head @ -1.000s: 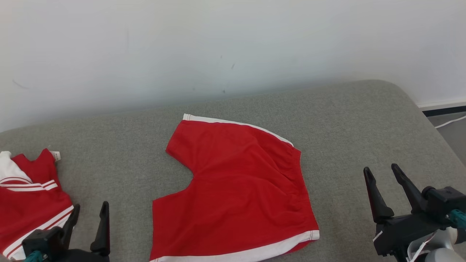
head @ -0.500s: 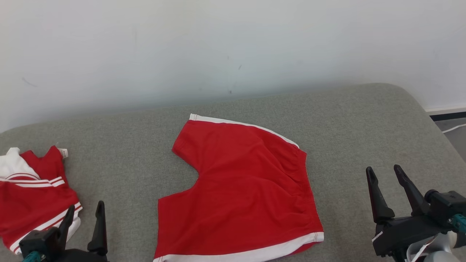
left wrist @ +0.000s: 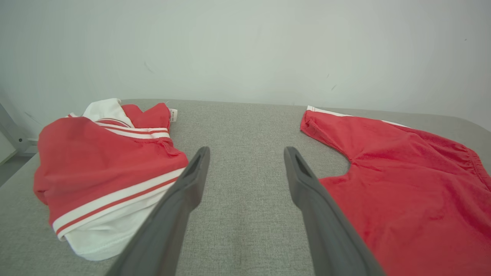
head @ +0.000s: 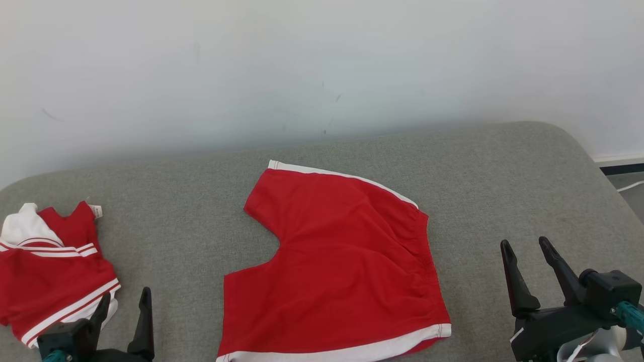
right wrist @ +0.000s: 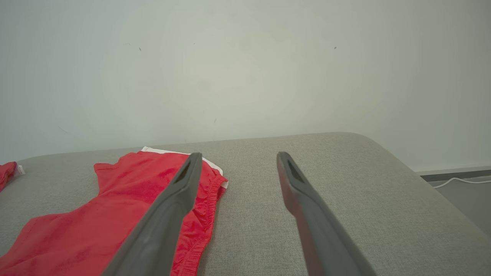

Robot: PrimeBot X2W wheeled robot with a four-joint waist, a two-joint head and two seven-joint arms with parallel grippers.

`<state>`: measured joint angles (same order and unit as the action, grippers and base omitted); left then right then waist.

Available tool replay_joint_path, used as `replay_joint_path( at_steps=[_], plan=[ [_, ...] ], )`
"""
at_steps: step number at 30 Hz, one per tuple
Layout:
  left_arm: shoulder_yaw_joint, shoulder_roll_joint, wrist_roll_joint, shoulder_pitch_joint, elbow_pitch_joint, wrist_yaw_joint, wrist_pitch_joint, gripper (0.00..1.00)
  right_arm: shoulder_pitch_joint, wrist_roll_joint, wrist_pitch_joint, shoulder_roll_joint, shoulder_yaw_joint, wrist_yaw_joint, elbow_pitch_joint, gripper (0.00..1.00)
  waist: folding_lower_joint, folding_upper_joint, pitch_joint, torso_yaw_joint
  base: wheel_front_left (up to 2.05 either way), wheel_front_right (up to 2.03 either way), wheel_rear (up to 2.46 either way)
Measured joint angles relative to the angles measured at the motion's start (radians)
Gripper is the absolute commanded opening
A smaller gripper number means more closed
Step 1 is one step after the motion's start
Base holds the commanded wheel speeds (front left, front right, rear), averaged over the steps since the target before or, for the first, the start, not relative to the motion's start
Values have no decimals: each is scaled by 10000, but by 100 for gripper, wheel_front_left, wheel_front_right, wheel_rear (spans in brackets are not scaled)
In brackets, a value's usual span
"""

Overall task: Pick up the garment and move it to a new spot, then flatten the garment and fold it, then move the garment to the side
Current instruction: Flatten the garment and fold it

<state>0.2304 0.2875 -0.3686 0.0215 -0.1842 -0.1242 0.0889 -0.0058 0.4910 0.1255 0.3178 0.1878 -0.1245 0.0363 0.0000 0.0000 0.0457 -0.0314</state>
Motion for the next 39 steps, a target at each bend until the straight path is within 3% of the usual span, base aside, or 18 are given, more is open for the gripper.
replay_joint_path(
  at_steps=[6, 23, 39],
  plan=[
    [8, 102, 600, -96, -100, 0, -378, 100, 126, -215, -205, -35, -105, 0, 73, 100, 0, 0, 44, 22, 0, 0, 0],
    [-46, 153, 905, -401, 663, -2, -1200, 100, 497, -301, -744, -75, -418, 0, -332, 100, 0, 0, 179, 120, 0, 0, 0],
    [-219, -2, 1239, -397, 1661, -2, -1476, 100, 779, -247, -1358, -222, -644, 0, -430, 100, 0, 0, 105, 818, 0, 0, 0]
  ],
)
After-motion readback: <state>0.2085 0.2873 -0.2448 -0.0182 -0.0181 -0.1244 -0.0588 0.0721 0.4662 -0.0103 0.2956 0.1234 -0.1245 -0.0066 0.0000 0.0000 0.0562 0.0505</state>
